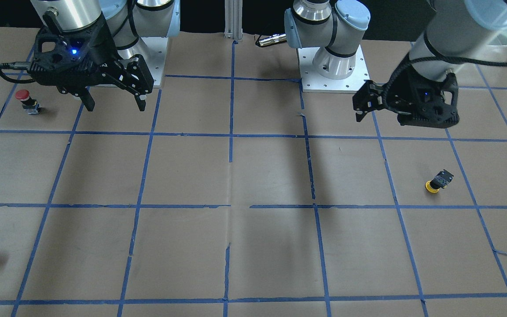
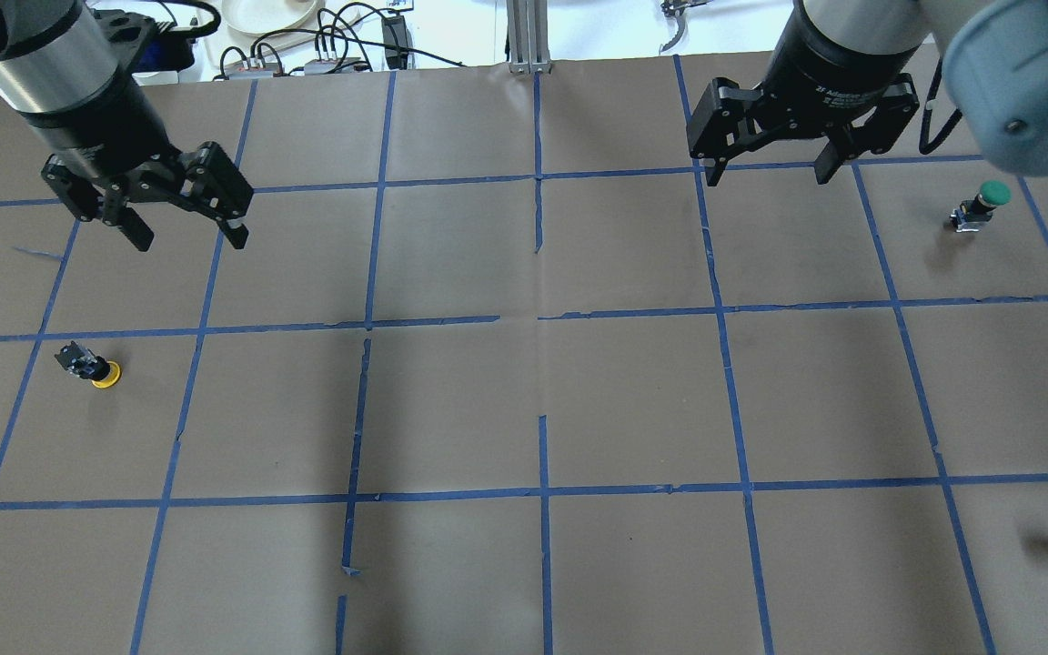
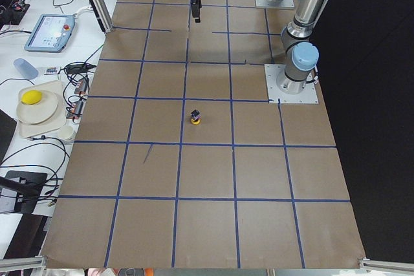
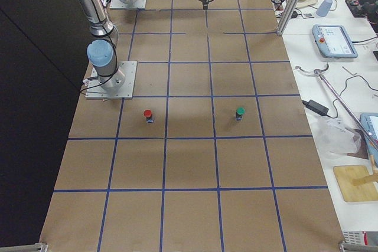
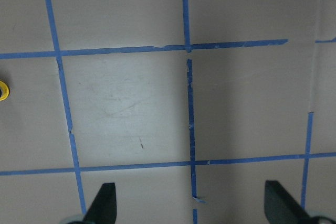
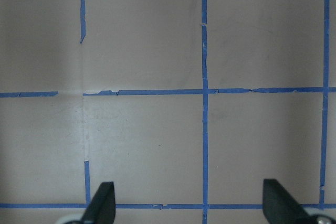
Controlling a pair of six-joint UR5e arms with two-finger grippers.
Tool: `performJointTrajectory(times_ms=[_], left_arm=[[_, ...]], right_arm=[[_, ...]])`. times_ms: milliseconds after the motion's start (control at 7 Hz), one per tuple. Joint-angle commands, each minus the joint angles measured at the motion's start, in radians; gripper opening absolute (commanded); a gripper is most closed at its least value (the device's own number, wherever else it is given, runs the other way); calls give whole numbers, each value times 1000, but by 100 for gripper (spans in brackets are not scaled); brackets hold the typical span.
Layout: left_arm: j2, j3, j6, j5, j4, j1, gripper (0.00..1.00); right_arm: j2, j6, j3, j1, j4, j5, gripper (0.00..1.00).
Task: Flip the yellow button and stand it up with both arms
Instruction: 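Move the left gripper down toward the yellow-capped button lying on its side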
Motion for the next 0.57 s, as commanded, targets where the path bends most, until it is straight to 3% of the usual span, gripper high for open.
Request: performJointTrajectory(times_ms=[0,143,429], left_arm=[[-15,-111,332,7,174,147,100],[-21,-173,448,74,277,179,100],[-38,-251,656,72,394,311,100]], right_arm=[[0,1,0,0,0,2,100],[0,1,0,0,0,2,100],[0,1,0,0,0,2,100]])
